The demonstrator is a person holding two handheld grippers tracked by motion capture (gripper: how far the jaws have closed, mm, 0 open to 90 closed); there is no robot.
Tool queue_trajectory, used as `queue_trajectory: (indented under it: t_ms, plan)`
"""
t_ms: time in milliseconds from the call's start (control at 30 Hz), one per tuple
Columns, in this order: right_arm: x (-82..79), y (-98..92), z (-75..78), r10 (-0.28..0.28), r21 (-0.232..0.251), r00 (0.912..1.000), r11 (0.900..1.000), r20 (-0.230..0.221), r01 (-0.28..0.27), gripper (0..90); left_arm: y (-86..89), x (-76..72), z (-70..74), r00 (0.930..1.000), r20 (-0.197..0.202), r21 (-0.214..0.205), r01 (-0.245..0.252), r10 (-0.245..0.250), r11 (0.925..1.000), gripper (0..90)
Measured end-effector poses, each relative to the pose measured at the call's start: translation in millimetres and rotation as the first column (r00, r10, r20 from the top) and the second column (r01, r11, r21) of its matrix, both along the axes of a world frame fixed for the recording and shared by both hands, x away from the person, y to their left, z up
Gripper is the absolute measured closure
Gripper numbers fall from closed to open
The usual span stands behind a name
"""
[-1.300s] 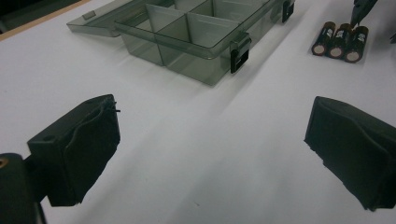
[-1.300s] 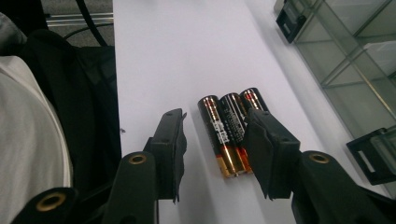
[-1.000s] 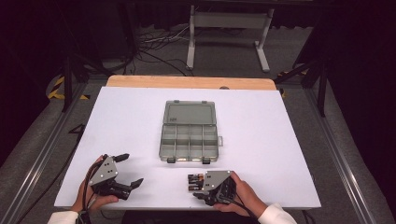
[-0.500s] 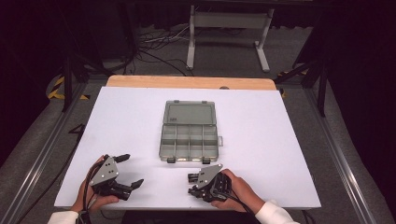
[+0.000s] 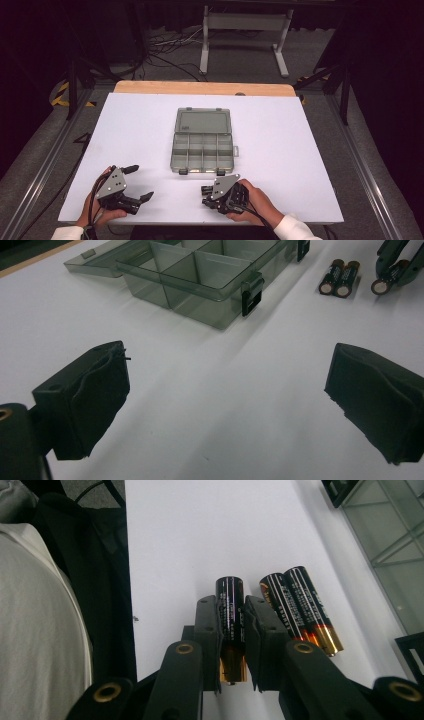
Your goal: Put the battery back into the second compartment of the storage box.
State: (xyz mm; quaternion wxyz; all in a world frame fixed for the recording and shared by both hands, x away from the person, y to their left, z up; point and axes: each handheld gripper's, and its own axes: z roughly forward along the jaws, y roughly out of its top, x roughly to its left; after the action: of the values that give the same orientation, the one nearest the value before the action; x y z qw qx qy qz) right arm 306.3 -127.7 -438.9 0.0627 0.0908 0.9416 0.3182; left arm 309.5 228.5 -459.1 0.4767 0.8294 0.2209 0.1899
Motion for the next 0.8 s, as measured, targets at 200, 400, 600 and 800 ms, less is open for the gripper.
queue_trajectory:
  t_ms: [200, 400, 600, 800]
  plan:
    - [0.8, -2.9, 4.5, -0.019, 0.029, 0.9996, 0.9994, 0.022, 0.019, 77.8, 0.1, 0.5, -0.2, 1.0, -0.003, 0.003, -0.004, 0.004, 1.0, 4.3]
    - [1.9, -4.4, 5.4, -0.027, 0.035, 0.9993, 0.999, 0.025, 0.026, 77.8, 0.4, 0.3, -0.1, 1.0, -0.002, 0.003, -0.002, 0.002, 1.0, 4.3]
    - [1.8, -5.6, 7.4, -0.035, 0.044, 0.9987, 0.9985, 0.038, 0.033, 77.8, 0.4, 0.2, 0.0, 1.0, -0.001, 0.003, -0.002, 0.002, 1.0, 4.3]
    - [2.1, -7.1, 10.1, -0.043, 0.059, 0.998, 0.9975, 0.047, 0.04, 77.8, 0.4, 0.1, 0.1, 1.0, -0.001, 0.0, -0.003, 0.003, 1.0, 4.3]
